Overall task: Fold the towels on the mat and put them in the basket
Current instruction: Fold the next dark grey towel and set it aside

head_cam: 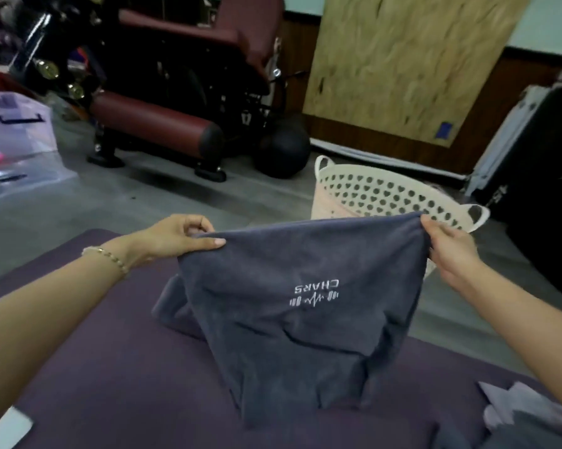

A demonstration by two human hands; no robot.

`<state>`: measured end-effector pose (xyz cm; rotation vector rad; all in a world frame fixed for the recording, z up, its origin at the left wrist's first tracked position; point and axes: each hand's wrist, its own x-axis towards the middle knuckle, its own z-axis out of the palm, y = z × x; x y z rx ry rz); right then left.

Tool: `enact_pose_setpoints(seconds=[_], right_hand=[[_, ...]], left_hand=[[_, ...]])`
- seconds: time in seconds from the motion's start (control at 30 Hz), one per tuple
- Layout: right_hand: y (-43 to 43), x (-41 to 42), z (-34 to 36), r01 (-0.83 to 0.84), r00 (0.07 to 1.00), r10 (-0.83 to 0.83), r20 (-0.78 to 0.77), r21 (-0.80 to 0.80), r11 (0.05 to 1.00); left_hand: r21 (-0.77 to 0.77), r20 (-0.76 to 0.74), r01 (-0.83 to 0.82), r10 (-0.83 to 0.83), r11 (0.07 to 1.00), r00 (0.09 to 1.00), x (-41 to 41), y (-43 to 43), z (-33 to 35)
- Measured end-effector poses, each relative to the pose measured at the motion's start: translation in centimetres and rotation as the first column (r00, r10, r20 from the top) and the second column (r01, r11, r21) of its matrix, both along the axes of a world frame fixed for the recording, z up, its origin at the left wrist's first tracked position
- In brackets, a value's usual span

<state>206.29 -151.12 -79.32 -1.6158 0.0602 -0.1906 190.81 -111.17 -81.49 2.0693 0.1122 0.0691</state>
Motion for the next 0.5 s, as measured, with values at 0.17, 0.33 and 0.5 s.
enact_pose_setpoints(seconds=[0.17, 0.33, 0.5], right_hand=[[-7.9, -1.1, 4.8, 0.101, 0.991, -0.102, 0.081, 0.025, 0.995], [-12.2, -2.2, 7.3, 0.152, 0.977, -0.168, 0.128, 0.121, 0.981], [-13.7, -3.8, 7.3, 0.174, 0.958, -0.216, 0.191, 0.213, 0.961]], left_hand=[[0.192, -0.101, 0.191, -0.174, 0.963, 0.980, 3.4, -5.9, 7.7], [0.039, -0.025, 0.194, -0.194, 0.980, 0.981, 4.9, -9.5, 11.4], [-0.490, 0.107, 0.063, -0.012, 0.869, 0.994, 5.6, -12.5, 11.3]])
